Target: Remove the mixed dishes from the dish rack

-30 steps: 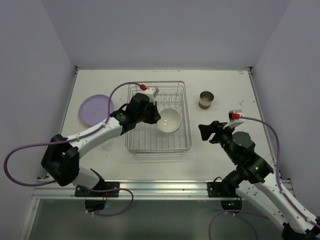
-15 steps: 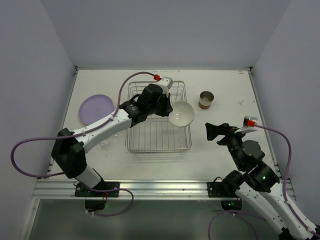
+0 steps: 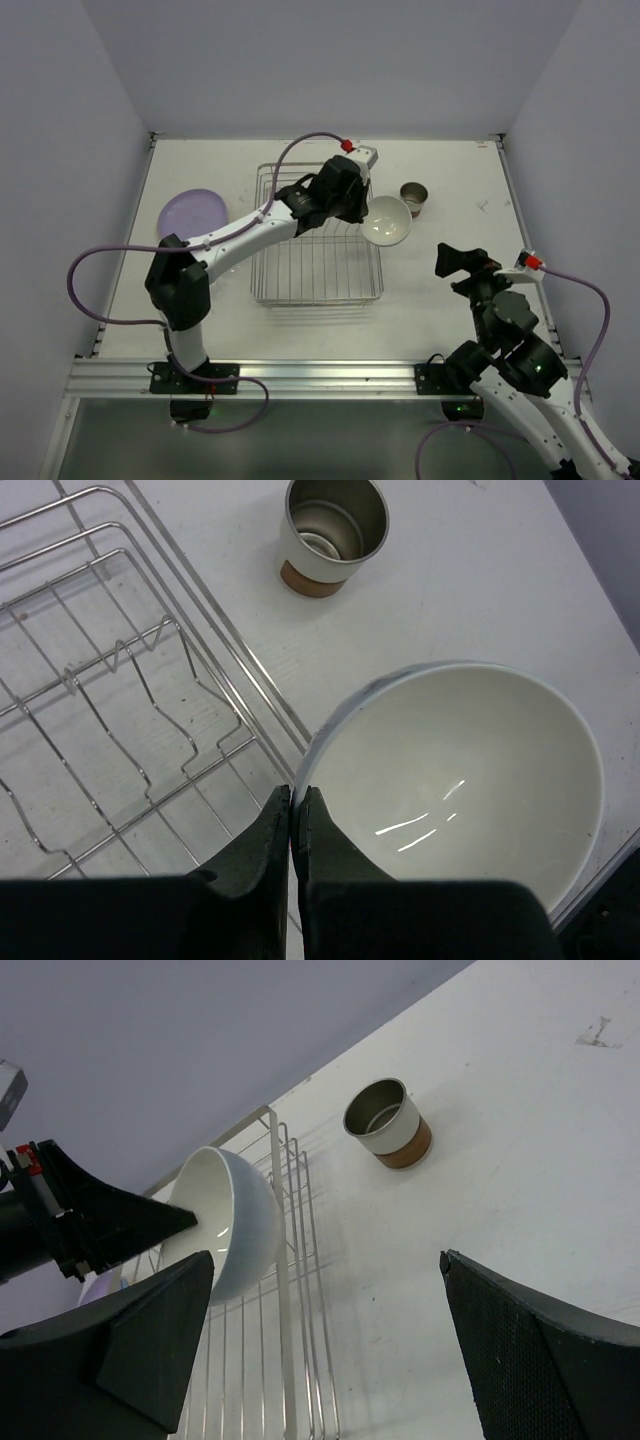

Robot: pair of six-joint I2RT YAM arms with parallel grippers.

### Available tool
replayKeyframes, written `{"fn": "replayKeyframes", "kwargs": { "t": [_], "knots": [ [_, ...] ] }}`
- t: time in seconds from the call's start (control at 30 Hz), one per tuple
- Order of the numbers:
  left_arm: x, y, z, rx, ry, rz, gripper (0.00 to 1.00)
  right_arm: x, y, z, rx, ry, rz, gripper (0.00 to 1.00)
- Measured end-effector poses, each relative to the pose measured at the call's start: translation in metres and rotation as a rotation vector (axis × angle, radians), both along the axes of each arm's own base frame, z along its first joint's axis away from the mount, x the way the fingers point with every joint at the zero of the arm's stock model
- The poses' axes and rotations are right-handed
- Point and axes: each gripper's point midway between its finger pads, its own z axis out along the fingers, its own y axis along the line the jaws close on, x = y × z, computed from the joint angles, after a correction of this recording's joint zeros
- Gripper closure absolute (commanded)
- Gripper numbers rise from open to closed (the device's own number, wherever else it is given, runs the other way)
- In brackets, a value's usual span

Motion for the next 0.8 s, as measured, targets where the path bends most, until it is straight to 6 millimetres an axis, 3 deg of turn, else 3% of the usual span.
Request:
{"fn": "replayKeyframes", "kwargs": {
  "t": [0.2,0.47,0.8],
  "knots": [
    [0.009,-0.032,-0.008,0.008,0.005,-0.026,1.0,-0.005,-0.016,-0.003,0.058,0.001,-0.085,0.01],
    [0.005,-0.071,-0.038,0.046,0.044,-0.079,1.0,-0.019,-0.036,0.01,0.154,-0.085,-0.136,0.01],
    [0.008,-0.098,-0.068,0.07,0.074,-0.109,1.0,-0.019,-0.038,-0.002,0.141,-0.051,-0.157,0.01]
  ]
}}
